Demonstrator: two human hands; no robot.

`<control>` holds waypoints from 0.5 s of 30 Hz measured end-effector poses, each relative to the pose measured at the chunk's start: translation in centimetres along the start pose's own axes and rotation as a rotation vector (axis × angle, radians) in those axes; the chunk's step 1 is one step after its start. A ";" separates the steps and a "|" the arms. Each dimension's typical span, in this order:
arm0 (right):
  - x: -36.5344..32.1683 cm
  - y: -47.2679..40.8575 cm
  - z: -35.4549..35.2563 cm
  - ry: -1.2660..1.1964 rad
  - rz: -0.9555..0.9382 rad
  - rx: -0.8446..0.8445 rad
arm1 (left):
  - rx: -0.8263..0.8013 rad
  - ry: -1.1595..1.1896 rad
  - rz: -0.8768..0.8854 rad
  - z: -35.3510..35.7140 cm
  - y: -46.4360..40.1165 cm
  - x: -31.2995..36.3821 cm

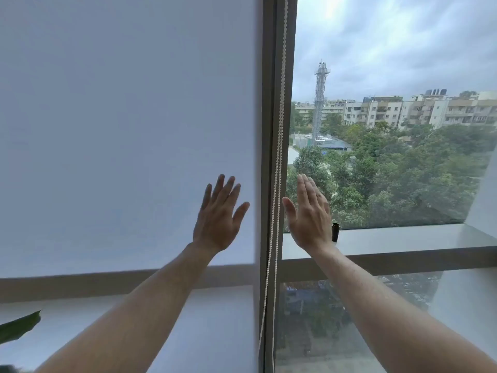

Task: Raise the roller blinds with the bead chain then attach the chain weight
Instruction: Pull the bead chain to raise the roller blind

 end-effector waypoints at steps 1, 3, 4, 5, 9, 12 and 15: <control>-0.2 0.0 0.1 -0.039 -0.006 0.043 | -0.035 0.047 0.001 0.5 0.1 0.3; -0.8 -0.3 0.1 -0.114 0.005 0.078 | -0.109 0.142 -0.001 1.2 0.2 1.1; -1.3 -0.5 0.2 -0.147 0.022 0.078 | -0.157 0.207 -0.020 1.4 0.3 1.6; -1.5 -0.8 0.4 -0.196 0.025 0.086 | -0.189 0.258 -0.049 1.9 0.3 2.0; -2.8 -2.0 0.7 -0.360 0.054 0.015 | -0.210 0.530 -0.187 1.9 -0.3 3.2; -3.4 -2.5 1.1 -0.444 0.098 -0.074 | -0.179 0.693 -0.279 1.4 -0.7 3.8; -3.6 -2.8 1.4 -0.512 0.154 -0.128 | -0.177 0.755 -0.305 1.2 -0.8 4.0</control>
Point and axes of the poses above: each hand's wrist, its own y-axis away from the middle knuckle, its own z-axis out of the palm, x = y × z, the point moved 4 cm from there along -y, towards the middle knuckle, and after that the axes turned 11 degrees about -y, right-handed, at the moved point
